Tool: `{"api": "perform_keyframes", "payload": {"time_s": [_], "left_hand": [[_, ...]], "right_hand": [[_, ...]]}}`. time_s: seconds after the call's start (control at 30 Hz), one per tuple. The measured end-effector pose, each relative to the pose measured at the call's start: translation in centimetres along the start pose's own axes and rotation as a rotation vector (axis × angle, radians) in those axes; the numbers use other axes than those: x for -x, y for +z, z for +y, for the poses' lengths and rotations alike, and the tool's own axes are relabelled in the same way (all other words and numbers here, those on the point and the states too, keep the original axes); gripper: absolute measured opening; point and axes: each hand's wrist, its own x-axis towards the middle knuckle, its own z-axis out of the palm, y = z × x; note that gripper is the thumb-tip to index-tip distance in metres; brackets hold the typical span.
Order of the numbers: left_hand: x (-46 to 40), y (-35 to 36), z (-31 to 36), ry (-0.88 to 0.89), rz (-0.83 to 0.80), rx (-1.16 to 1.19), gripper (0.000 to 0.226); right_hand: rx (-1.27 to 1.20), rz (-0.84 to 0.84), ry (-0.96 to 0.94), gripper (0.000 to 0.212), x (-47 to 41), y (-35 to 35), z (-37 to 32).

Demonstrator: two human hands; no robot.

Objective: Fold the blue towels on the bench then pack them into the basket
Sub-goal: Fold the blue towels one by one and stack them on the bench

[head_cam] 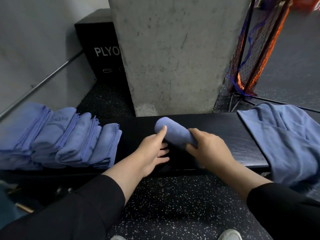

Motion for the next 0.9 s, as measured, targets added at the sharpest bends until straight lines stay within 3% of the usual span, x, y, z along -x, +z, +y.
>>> {"api": "perform_keyframes", "payload": {"time_s": [0.07,0.17,0.3,0.4,0.5,0.73,0.9], "left_hand": [[0.6,-0.2,0.3,0.031,-0.065,0.183,0.057],[1.3,-0.9,1.0,0.128,0.037,0.245,0.036],[2.5,-2.2,1.7,0.152,0.058,0.200,0.033],[3.6,-2.9,2.1,0.176,-0.012,0.162,0.032],[4.7,-4.1,2.2,0.205,-0.058,0.064,0.032],[6.7,-8.8,2.0,0.226,0.075,-0.011,0.040],[8.3,-11.8,1.0,0.118,0.027,-0.195,0.043]], "right_hand": [[-0.017,-0.032,-0.101,0.038,0.4,-0.3,-1.9],[-0.114,-0.043,-0.176,0.055,1.1,-0.4,-4.0],[-0.515,-0.017,0.143,0.048,0.5,-1.4,-5.6],[-0.911,-0.250,0.371,0.063,-0.1,-2.4,-6.8],[-1.235,-0.430,0.401,0.040,-0.3,-2.6,-8.1],[-1.318,-0.325,0.455,0.023,-2.3,-0.4,-12.0],[-1.318,-0.267,0.487,0.025,-4.8,1.7,-15.0]]}}
